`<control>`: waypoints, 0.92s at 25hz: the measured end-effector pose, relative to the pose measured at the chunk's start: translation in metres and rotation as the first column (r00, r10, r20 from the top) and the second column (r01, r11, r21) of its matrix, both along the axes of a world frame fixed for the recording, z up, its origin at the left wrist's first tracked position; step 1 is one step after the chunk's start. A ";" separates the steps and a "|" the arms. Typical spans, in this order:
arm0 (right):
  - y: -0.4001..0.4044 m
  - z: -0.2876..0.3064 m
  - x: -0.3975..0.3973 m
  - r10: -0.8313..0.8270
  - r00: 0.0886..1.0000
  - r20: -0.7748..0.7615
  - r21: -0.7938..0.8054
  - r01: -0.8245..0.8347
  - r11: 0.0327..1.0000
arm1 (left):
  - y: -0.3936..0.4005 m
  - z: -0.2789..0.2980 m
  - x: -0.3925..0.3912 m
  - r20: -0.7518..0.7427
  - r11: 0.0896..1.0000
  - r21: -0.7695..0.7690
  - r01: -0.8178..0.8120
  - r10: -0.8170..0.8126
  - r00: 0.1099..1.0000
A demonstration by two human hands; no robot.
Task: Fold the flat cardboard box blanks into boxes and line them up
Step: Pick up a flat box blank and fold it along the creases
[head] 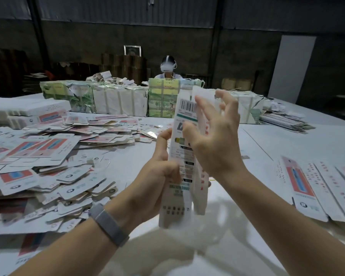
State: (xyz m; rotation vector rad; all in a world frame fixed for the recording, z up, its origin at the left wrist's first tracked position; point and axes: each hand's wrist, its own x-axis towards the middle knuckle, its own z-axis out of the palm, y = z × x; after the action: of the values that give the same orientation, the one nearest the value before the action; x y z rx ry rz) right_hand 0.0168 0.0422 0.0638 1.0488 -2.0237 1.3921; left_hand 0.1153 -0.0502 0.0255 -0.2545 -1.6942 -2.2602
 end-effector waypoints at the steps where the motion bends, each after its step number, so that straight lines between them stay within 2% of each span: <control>1: 0.003 0.005 -0.001 -0.055 0.998 -0.025 0.068 0.057 0.996 | -0.002 0.006 -0.004 -0.022 0.999 -0.035 -0.022 0.021 1.000; 3: 0.010 0.015 -0.007 -0.087 0.995 -0.052 0.095 0.091 0.991 | -0.006 0.021 -0.015 -0.043 0.984 -0.162 -0.078 0.072 0.996; 5: 0.016 0.022 -0.014 -0.067 0.998 -0.020 0.023 0.068 0.997 | -0.009 0.030 -0.024 -0.054 0.960 -0.267 -0.082 0.070 0.996; 8: 0.019 0.024 -0.024 -0.002 0.996 0.084 -0.049 0.006 0.999 | -0.010 0.027 -0.033 -0.068 0.956 -0.294 0.008 -0.029 0.997; 10: 0.018 0.023 -0.027 -0.038 0.997 0.062 0.028 0.036 0.999 | -0.014 0.023 -0.039 -0.052 0.957 -0.283 0.071 -0.089 0.995; 13: 0.024 0.026 -0.034 -0.133 0.991 0.015 0.133 0.130 0.983 | -0.026 0.026 -0.052 -0.121 0.939 -0.343 -0.012 -0.031 0.992; 15: 0.029 0.033 -0.036 -0.188 0.982 -0.011 0.194 0.187 0.963 | -0.029 0.029 -0.057 -0.137 0.914 -0.406 0.002 -0.063 0.989; 18: 0.034 0.036 -0.035 -0.288 0.954 -0.086 0.305 0.301 0.904 | -0.029 0.027 -0.058 -0.148 0.910 -0.415 -0.008 -0.059 0.987; 20: 0.033 0.036 -0.034 -0.229 0.972 -0.057 0.306 0.235 0.923 | -0.027 0.025 -0.054 -0.150 0.918 -0.396 -0.021 -0.042 0.988; 23: 0.032 0.039 -0.032 -0.005 0.998 0.063 0.228 -0.010 0.974 | -0.023 0.031 -0.037 -0.059 0.910 -0.411 0.053 -0.084 0.995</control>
State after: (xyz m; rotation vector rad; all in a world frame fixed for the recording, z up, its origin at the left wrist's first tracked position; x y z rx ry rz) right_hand -0.0149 0.0745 0.1028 1.1145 -2.2716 1.2285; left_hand 0.0784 -0.0734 0.0567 -0.4927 -2.1346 -1.8872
